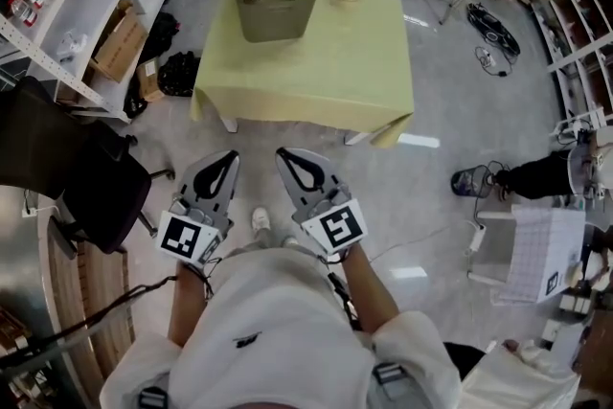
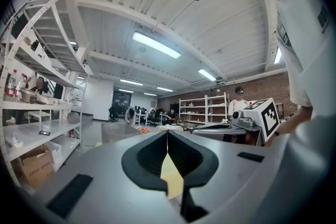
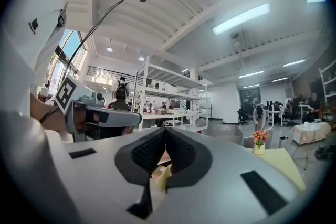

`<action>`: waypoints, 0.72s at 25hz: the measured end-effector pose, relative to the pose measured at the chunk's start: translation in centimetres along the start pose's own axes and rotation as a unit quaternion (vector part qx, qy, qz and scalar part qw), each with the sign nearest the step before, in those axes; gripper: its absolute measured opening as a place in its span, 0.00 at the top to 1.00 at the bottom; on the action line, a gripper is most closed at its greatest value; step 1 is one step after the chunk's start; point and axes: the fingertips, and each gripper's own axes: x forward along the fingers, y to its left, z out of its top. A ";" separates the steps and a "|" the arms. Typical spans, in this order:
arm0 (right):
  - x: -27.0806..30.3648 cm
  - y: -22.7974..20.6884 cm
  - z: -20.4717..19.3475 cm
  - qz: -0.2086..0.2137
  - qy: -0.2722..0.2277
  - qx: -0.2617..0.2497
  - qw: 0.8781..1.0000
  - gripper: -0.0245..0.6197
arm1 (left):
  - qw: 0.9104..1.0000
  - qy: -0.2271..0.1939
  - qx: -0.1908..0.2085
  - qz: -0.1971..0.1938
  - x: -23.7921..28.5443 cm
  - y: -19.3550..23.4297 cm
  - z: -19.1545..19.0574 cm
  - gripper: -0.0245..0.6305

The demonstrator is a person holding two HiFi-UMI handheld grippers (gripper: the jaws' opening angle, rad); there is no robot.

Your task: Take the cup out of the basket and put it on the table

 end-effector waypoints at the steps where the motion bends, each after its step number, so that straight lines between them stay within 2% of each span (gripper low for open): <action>1: 0.6 -0.1 0.1 -0.001 0.001 -0.002 1.000 0.95 | 1.000 -0.001 -0.001 -0.001 0.2 0.6 0.1 0.95; 9: 4.9 -1.8 0.7 -0.021 0.003 -0.014 1.000 0.95 | 1.000 -0.011 -0.006 -0.018 2.0 5.1 0.5 0.95; 18: 7.3 -4.8 0.5 -0.017 0.006 -0.019 1.000 0.95 | 1.000 -0.009 -0.019 -0.016 5.2 7.1 0.3 0.95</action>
